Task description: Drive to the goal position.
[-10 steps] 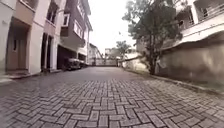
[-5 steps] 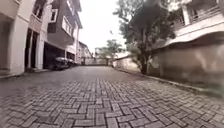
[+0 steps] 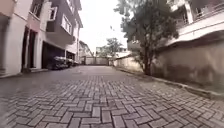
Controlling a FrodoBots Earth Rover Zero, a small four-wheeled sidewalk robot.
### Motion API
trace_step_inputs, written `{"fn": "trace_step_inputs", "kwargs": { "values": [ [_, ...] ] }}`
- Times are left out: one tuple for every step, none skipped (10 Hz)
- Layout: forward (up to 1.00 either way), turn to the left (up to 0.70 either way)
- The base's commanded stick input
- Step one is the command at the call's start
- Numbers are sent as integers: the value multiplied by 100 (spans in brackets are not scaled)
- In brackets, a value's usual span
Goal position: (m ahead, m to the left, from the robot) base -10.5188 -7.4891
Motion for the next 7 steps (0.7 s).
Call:
{"fn": "trace_step_inputs", "kwargs": {
  "values": [
    [69,3],
    [69,3],
    [69,3],
    [69,3],
    [69,3],
    [69,3],
    [69,3]
  ]
}}
